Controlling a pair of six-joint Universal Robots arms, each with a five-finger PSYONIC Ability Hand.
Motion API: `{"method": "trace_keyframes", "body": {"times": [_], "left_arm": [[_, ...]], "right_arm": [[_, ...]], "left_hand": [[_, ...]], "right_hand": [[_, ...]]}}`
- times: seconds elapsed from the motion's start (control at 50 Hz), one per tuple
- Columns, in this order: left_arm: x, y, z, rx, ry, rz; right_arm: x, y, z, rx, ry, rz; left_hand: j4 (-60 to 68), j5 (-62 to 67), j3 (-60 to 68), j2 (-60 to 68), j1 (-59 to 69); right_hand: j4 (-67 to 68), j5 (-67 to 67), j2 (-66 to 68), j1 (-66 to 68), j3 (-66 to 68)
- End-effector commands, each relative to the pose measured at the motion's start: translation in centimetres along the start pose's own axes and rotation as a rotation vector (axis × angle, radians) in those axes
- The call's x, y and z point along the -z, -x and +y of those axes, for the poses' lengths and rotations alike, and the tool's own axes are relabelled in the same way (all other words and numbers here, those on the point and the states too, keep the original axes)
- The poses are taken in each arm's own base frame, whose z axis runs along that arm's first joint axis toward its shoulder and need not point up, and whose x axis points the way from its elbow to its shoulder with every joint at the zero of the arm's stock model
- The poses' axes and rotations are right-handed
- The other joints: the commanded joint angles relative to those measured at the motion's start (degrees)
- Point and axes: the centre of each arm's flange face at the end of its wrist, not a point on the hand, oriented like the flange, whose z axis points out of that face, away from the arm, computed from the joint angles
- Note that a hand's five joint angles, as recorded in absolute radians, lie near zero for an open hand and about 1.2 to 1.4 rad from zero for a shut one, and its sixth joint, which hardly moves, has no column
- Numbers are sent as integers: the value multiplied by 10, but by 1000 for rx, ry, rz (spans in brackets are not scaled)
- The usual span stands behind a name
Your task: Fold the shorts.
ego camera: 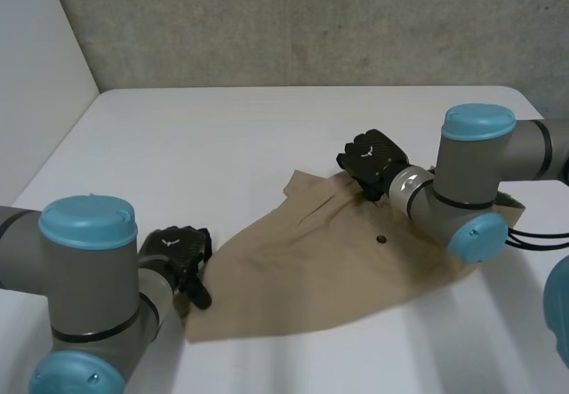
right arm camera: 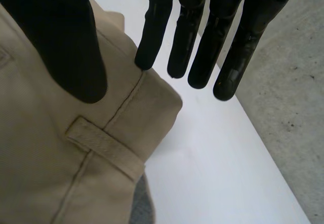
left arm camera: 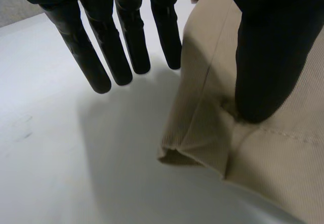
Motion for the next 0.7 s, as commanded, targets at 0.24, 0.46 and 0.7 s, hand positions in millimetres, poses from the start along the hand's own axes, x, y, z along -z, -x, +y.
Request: {"method": "trace_keyframes", "body": {"times": [0.24,0.46,0.7], "left_arm": [[-12,0,-35,18,-125,-13],[0,2,-48,24,-174,-12],[3,2,-47,23,-168,-12]], "right_arm": [[-13,-18,-14,18,-85,96],[10,-37,-37,-241,-131,27],[-1,-27,-7,-265,-62,-70]], "left_hand": [[461,465,461,460,454],[461,465,461,460,454],[461,465,461,460,454]], "right_hand": [[84,105,82,167,85],[-184,-163,-186,-101,-183],[-195,-175,-197,-113,-195]]}}
